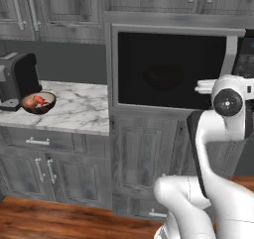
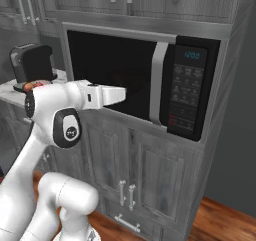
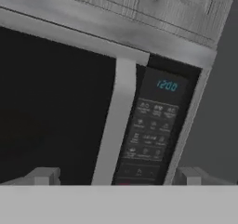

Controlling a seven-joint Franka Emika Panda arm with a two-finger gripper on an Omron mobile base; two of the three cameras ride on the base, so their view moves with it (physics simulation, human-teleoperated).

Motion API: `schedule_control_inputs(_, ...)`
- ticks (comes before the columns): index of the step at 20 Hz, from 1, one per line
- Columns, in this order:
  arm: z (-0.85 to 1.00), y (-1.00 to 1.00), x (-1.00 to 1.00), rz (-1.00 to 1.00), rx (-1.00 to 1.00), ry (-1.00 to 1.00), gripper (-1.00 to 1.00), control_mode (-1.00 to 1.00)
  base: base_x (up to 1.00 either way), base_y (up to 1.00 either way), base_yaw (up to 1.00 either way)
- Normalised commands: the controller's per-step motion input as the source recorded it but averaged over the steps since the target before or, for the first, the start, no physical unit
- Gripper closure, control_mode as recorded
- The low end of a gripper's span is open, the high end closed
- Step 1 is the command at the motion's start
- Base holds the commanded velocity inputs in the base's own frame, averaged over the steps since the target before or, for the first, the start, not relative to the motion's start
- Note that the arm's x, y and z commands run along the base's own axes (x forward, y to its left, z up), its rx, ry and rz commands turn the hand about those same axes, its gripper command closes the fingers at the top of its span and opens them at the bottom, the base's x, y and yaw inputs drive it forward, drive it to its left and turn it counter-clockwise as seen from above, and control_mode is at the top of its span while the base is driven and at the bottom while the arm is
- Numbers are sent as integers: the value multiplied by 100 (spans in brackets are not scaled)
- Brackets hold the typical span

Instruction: Place the bowl containing the hot dog and shrimp in the microwave. Close the microwave door and press the start button to microwave the meal.

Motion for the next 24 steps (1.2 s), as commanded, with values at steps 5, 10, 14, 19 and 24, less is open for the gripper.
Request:
schedule_control_inputs(5,-4,-72,-95,3,79,-15,-100,-100,0,0,0)
schedule_control_inputs(10,-26,-29,-75,1,74,-14,-100,-100,0,0,0)
schedule_control_inputs(14,-20,-1,-14,2,70,-15,-100,-100,0,0,0)
schedule_control_inputs(19,-5,-2,0,1,17,-13,-100,-100,0,0,0)
schedule_control_inputs(24,0,-15,-1,-2,3,5,100,-100,0,0,0)
